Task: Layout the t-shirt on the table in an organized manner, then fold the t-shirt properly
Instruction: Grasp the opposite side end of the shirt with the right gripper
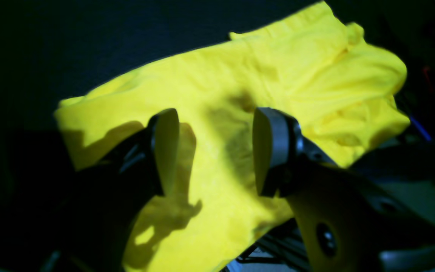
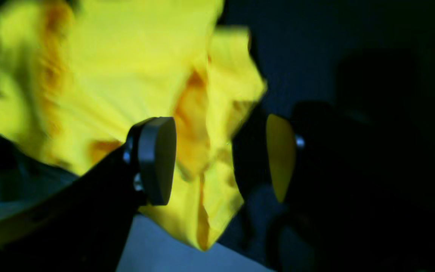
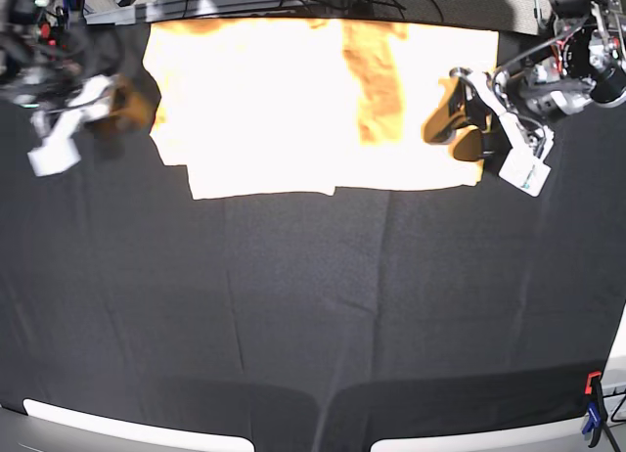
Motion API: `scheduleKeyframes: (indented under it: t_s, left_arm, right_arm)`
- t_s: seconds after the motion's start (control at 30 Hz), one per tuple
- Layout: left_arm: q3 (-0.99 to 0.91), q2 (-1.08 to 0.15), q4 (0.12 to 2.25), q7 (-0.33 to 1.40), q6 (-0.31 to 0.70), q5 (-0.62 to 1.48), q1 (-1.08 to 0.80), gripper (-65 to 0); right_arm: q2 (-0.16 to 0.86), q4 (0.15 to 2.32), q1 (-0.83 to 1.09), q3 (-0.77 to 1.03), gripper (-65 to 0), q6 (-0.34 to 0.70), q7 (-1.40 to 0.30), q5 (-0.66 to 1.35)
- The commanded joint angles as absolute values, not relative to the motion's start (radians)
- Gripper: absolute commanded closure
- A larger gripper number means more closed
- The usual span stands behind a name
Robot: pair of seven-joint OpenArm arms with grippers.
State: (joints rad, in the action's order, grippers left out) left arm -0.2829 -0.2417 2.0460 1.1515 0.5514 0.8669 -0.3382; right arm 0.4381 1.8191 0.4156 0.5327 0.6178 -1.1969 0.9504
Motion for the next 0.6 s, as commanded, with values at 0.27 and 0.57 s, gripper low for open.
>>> scheduleKeyframes:
  t_s: [0.27, 0.57]
  left_arm:
    - [-0.287, -0.25, 2.062, 1.131, 0.558, 0.887, -0.332, -29.2]
    - [-0.287, -0.25, 2.062, 1.132, 0.558, 0.887, -0.332, -29.2]
  right_arm:
    - [0.45, 1.696, 0.409, 0.324, -36.6, 0.553, -1.041, 0.89]
    - [0.353, 1.671, 0.38, 0.313, -35.7, 0.619, -1.033, 0.976]
